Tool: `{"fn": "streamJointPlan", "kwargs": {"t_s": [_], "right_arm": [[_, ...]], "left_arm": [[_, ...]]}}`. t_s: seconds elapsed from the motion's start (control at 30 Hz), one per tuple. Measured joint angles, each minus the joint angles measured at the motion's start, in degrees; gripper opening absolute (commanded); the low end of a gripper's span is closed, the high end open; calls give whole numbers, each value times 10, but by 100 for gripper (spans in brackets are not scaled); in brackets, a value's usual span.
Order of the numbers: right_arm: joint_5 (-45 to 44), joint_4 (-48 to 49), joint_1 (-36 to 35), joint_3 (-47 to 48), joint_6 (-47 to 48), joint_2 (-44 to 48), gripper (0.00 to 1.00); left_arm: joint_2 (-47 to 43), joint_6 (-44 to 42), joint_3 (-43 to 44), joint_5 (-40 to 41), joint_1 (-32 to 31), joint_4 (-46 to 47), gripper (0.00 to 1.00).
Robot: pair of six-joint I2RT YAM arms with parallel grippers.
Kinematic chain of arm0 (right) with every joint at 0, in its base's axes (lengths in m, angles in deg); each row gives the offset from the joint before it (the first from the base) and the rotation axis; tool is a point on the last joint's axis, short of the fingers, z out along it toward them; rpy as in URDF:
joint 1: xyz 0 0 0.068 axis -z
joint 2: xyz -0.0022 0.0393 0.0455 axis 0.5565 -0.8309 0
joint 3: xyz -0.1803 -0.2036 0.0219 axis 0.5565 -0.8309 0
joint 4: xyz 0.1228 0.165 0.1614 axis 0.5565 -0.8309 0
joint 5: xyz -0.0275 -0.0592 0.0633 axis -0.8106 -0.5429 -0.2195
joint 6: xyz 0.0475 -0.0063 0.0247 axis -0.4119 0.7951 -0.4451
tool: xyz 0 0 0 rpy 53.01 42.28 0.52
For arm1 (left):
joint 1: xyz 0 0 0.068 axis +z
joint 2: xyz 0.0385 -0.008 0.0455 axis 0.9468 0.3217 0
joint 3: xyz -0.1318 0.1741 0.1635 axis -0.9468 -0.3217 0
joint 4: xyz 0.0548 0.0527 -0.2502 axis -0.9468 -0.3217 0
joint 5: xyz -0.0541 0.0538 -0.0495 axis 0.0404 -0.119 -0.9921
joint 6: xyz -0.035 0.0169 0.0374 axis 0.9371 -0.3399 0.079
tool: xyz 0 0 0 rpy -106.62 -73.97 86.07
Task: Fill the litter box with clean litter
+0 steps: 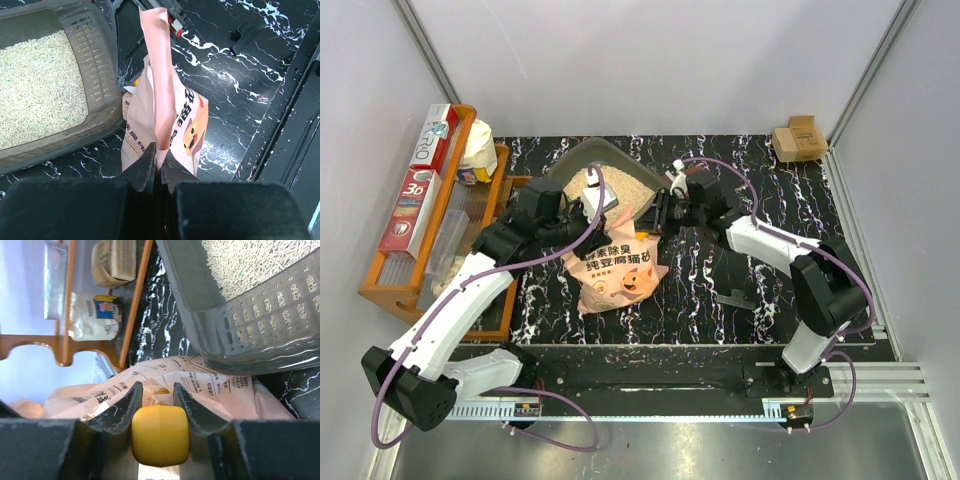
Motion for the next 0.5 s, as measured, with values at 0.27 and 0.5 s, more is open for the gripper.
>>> {"fn": "streamJointPlan", "kwargs": {"t_s": [0.27, 0.5], "right_arm": [[96, 136, 61, -51, -118, -19, 0], [134, 213, 99, -75, -182, -33, 0]], "left_arm": [[13, -28, 14, 4, 0, -14, 0], [27, -58, 30, 8, 0, -31, 0]]}}
